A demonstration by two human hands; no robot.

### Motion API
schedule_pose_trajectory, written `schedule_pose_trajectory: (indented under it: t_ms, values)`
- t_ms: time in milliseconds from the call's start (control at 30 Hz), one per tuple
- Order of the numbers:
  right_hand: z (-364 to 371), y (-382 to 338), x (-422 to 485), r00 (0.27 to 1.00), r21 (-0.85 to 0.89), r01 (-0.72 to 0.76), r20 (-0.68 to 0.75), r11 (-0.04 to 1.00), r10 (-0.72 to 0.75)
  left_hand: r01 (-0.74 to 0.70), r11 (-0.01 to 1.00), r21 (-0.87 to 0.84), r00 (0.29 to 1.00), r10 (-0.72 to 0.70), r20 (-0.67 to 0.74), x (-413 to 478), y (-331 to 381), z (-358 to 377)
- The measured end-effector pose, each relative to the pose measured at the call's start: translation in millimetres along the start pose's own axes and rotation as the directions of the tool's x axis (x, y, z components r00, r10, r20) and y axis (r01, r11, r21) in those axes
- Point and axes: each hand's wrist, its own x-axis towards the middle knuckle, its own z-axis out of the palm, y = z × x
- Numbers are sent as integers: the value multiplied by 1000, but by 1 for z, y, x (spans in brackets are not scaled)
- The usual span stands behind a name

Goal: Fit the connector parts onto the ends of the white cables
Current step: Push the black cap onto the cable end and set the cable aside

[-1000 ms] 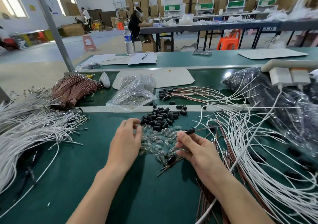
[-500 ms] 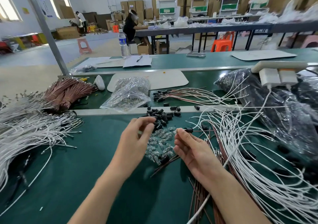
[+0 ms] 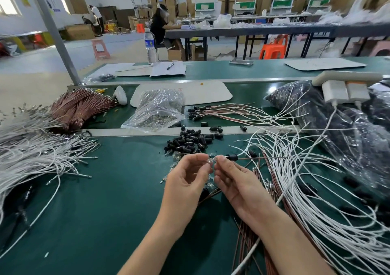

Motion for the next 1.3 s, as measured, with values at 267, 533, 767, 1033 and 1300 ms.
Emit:
schedule_pose_trajectory:
  t_ms: [267,533,767,1033,1300]
  values:
    - [0,1,-1,1000,-61,2,13,998,-1,-35,999,-15,999,35,3,0,-2,-3]
    - [1,0,-3,1000,-82,20,4,996,-20,-64,997,38,998,65,-25,-2,-4,-1]
    - [1,1,-3,1000,-85,30,-5,996,-30,-74,996,56,997,74,-5,-2,-6,-2]
    - [2,3,-4,999,-84,35,-29,996,-38,-103,994,46,995,102,14,-1,-9,-3]
    - [1,2,-4,999,-112,39,6,993,-39,-149,986,76,989,148,24,-1,-10,-2]
